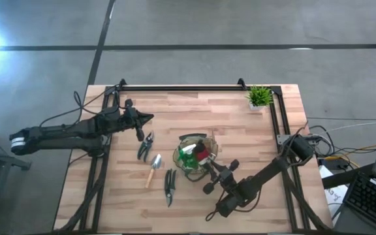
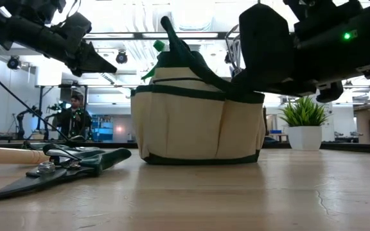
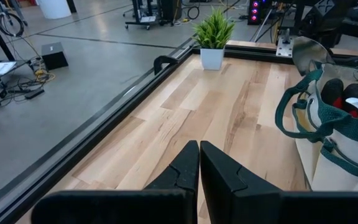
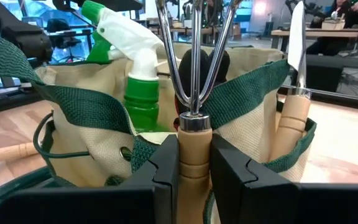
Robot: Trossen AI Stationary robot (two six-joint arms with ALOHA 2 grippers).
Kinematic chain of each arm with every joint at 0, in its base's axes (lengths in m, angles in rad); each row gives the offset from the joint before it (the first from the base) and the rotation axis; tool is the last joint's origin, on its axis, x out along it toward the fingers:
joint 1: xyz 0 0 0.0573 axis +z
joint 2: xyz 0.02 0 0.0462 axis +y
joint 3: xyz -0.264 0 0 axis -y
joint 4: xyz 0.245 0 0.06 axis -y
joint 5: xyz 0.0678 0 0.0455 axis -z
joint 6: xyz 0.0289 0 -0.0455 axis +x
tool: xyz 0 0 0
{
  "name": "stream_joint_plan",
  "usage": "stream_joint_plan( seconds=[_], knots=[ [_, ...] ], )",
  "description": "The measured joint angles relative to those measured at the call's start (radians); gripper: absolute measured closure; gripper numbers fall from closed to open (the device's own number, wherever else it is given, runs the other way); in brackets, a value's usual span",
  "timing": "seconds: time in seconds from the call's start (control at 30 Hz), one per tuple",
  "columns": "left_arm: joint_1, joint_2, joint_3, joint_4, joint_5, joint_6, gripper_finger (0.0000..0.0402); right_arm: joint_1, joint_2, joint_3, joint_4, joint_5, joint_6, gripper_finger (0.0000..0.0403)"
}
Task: Pick & Place Garden tools in Gardening bag
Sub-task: Put the brown hand rake into the white gardening bag
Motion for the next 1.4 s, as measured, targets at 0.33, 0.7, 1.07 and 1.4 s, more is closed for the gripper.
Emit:
stream_joint_plan(
  seconds=[0.33,0.7,1.07,1.4],
  knots=[
    [0.000,0.000,0.000,0.000,0.000,0.000,0.0382,-0.005,0.000,0.023,-0.002,-0.022,-0.057,0.0292],
    [0.000,0.000,0.000,0.000,0.000,0.000,0.0382,-0.009,0.000,0.060,-0.003,-0.025,-0.146,0.0179],
    [0.000,0.000,0.000,0.000,0.000,0.000,0.0382,-0.010,-0.001,0.097,-0.004,-0.017,-0.273,0.0140],
    [0.000,0.000,0.000,0.000,0.000,0.000,0.0382,0.009,-0.100,0.096,-0.185,-0.014,-0.229,0.0169]
  ],
)
